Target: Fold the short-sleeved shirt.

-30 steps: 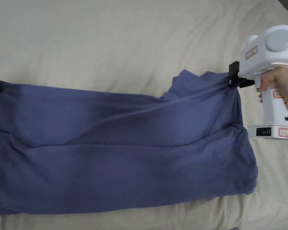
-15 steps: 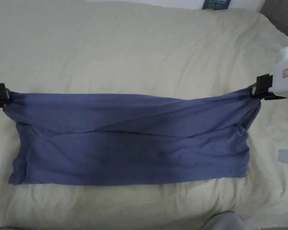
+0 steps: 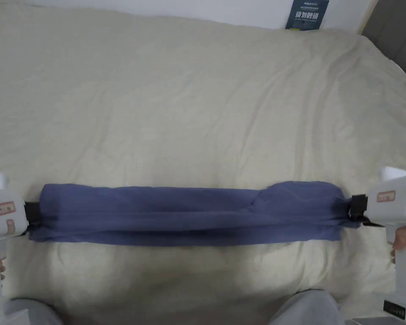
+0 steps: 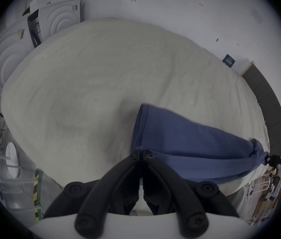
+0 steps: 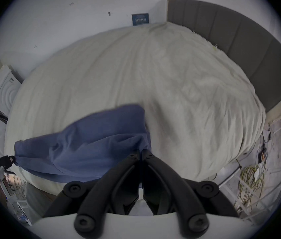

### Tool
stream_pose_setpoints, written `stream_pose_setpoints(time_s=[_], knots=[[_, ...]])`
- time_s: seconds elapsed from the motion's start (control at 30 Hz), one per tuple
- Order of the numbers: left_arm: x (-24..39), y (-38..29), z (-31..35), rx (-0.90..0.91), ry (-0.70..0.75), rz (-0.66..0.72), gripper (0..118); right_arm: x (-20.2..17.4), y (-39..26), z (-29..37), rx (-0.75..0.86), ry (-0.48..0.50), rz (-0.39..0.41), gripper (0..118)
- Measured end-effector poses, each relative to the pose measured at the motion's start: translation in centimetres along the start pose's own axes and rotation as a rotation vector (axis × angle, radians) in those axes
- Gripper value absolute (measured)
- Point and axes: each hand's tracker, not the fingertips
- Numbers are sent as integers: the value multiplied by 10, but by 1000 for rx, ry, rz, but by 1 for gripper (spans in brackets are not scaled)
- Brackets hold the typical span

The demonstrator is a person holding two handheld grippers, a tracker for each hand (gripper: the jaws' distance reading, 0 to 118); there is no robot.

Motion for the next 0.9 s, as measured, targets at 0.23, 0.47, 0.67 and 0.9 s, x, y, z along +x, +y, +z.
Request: stream_pose_setpoints(time_s=[0.23, 0.47, 0.67, 0.9], knots=[[0, 18, 23, 99, 31, 35, 112, 2, 1, 20, 61, 3, -42, 102], [35, 46, 113, 486, 15, -117, 111, -19, 22, 126, 573, -10, 81, 115], [86, 14, 159, 829, 35, -285, 112, -55, -5, 176, 918, 49, 86, 118], [113, -20, 170, 902, -43, -302, 59, -83, -39, 179, 953, 134, 106, 118]])
